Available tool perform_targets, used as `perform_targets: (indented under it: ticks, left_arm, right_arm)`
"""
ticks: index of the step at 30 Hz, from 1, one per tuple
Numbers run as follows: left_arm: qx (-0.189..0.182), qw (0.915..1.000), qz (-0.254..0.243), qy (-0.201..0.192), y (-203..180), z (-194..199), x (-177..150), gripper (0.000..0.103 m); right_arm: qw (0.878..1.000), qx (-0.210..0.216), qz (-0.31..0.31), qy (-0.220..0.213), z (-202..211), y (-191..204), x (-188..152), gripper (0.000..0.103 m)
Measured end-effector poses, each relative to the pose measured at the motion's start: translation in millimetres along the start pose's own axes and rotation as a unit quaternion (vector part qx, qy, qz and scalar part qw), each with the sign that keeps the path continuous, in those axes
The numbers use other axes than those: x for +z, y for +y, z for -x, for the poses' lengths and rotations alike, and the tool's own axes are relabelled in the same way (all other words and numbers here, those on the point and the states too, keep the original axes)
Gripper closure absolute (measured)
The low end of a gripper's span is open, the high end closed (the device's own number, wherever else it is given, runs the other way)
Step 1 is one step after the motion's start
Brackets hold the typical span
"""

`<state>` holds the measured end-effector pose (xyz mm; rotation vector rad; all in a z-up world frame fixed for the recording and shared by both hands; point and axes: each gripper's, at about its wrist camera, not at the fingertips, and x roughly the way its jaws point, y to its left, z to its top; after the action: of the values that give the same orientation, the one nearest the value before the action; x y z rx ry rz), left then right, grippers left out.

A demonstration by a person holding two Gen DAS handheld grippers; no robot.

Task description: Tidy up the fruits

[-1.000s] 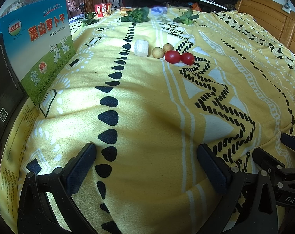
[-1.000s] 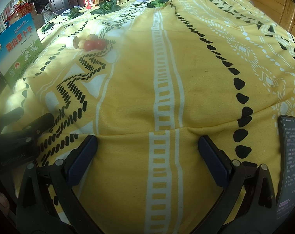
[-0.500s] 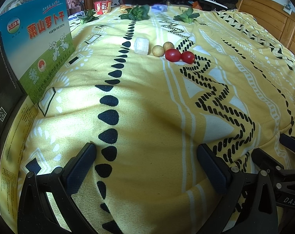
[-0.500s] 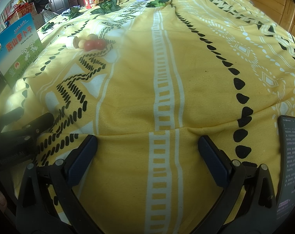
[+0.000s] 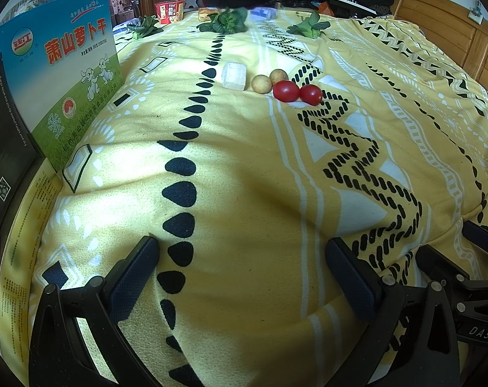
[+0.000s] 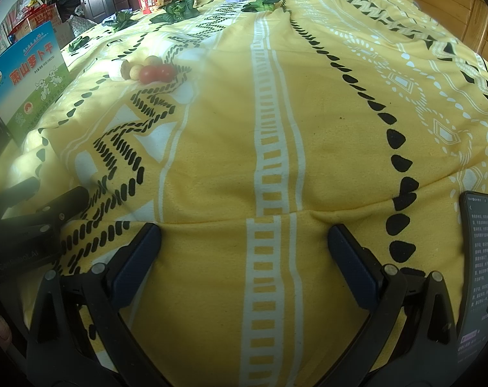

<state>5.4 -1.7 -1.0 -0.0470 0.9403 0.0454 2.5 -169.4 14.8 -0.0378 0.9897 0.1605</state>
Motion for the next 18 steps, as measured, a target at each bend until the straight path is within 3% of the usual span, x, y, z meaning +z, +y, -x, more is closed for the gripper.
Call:
perform_targets:
  ticks: [18]
  left_arm:
    - [0.005, 0.9999, 0.006, 0.009, -1.0, 1.0, -1.7, 0.0]
  right_arm:
    - [1.0, 0.004, 0.005, -0.001, 1.4, -2.9, -3.1, 0.0]
